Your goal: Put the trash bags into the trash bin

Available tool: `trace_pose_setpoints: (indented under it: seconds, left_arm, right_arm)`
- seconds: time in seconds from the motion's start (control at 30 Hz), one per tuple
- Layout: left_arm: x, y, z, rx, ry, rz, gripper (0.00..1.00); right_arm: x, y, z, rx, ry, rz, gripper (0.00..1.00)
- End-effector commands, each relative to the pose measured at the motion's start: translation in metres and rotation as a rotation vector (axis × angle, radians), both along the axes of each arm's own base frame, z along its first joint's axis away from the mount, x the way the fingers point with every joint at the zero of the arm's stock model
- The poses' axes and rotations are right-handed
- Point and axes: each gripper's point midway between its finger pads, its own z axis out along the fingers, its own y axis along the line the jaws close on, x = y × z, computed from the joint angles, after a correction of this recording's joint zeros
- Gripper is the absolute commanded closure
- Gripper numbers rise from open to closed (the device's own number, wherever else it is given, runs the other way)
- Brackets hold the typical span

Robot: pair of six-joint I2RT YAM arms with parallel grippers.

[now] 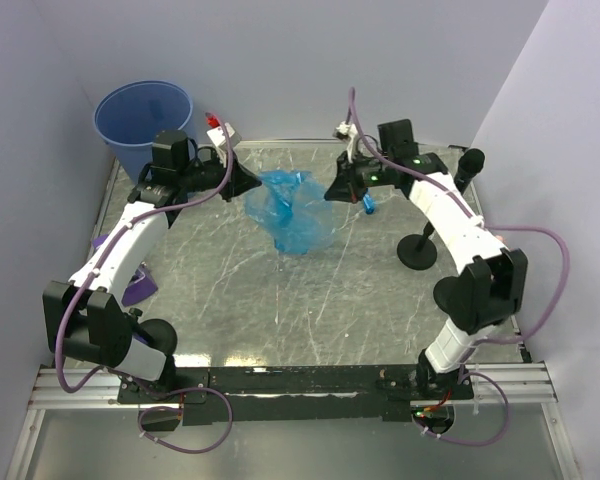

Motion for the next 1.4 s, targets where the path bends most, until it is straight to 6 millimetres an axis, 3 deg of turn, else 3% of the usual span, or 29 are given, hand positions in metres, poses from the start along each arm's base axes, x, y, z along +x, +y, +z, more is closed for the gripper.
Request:
trace_pose_setpoints:
  seconds: [0.0,0.3,0.57,0.77,1.07,1.37]
  left_arm:
    - [0.015,0.014,0.010,0.060,-0.079,0.093,0.99]
    - [0.034,0.025,0.000,0.104,-0.066,0.193,0.99]
    - [0.037,0.032,-0.004,0.118,-0.068,0.237,0.99]
    - [0.041,0.034,-0.005,0.121,-0.069,0.260,0.99]
    - [0.042,0.038,-0.016,0.123,-0.031,0.294,0.99]
    - [0.043,0.041,-0.030,0.127,0.034,0.329,0.99]
  right_arm:
    - [0.005,-0.028,0.023,-0.058,-0.132,-0.113,1.00]
    - [0.031,-0.077,0.020,-0.202,-0.205,-0.368,1.00]
    - [0.053,-0.111,0.021,-0.282,-0.242,-0.541,1.00]
    - [0.064,-0.123,0.033,-0.302,-0.282,-0.624,1.00]
    - [0.072,-0.139,0.036,-0.345,-0.306,-0.719,1.00]
    - [0.079,-0.138,0.044,-0.335,-0.330,-0.727,1.00]
